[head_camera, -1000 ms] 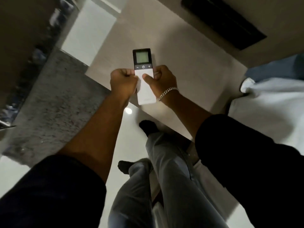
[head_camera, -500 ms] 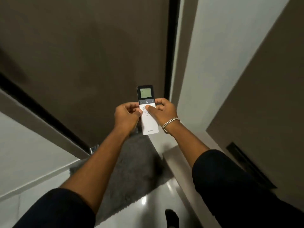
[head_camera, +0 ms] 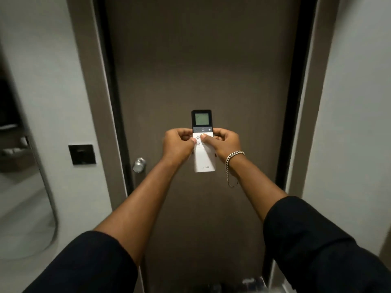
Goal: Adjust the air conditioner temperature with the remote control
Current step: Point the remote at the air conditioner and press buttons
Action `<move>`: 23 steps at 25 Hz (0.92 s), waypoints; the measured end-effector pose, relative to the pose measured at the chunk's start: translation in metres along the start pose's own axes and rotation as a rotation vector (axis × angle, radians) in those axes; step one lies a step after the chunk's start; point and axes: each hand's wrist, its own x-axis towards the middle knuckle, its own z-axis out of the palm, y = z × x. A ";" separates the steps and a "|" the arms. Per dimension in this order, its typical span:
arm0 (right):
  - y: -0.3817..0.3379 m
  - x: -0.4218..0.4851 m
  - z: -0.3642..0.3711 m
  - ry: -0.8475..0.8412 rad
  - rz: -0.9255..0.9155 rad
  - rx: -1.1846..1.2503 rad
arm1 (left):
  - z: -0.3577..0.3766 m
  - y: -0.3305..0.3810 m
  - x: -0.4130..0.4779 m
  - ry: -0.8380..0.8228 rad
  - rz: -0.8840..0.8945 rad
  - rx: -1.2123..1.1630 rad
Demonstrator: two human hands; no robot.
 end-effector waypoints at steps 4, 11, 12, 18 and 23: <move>-0.069 0.031 0.012 -0.021 -0.086 0.074 | -0.021 0.064 0.028 0.046 0.120 0.005; -0.137 0.054 0.014 -0.040 -0.229 0.148 | -0.036 0.134 0.044 0.080 0.272 0.045; -0.142 0.056 0.014 -0.048 -0.252 0.149 | -0.037 0.139 0.046 0.083 0.284 0.042; -0.159 0.064 0.011 -0.070 -0.276 0.142 | -0.040 0.154 0.049 0.093 0.316 0.030; -0.163 0.060 0.009 -0.064 -0.282 0.157 | -0.041 0.159 0.045 0.095 0.330 0.043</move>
